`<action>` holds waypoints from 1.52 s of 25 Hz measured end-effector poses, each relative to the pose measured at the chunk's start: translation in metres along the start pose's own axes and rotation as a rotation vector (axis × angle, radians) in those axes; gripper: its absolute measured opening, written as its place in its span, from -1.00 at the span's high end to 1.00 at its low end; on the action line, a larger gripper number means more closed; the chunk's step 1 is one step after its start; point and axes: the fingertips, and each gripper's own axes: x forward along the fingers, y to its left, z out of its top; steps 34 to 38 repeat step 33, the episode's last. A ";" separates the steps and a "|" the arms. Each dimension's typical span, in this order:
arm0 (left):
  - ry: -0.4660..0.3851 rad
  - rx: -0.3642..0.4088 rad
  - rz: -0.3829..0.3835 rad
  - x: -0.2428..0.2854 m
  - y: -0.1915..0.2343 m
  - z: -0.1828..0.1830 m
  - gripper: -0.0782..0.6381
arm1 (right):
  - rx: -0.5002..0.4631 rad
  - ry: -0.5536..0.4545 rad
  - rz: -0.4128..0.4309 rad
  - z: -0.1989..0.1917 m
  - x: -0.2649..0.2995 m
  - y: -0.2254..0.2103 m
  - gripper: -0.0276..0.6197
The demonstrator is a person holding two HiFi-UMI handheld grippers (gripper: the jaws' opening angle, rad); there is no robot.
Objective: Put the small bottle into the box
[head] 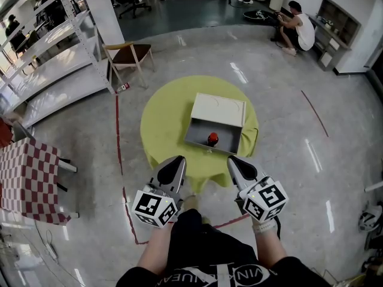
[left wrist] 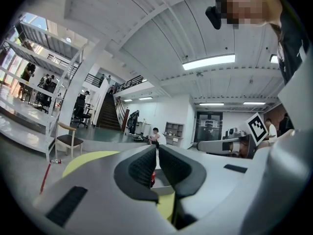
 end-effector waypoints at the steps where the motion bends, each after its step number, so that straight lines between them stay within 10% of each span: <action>1: -0.001 -0.001 0.002 0.000 0.000 0.000 0.72 | -0.002 0.000 0.001 0.000 -0.001 0.000 0.89; 38: 0.027 0.001 0.006 0.011 -0.004 -0.007 0.72 | 0.045 -0.005 0.016 -0.007 -0.001 -0.014 0.90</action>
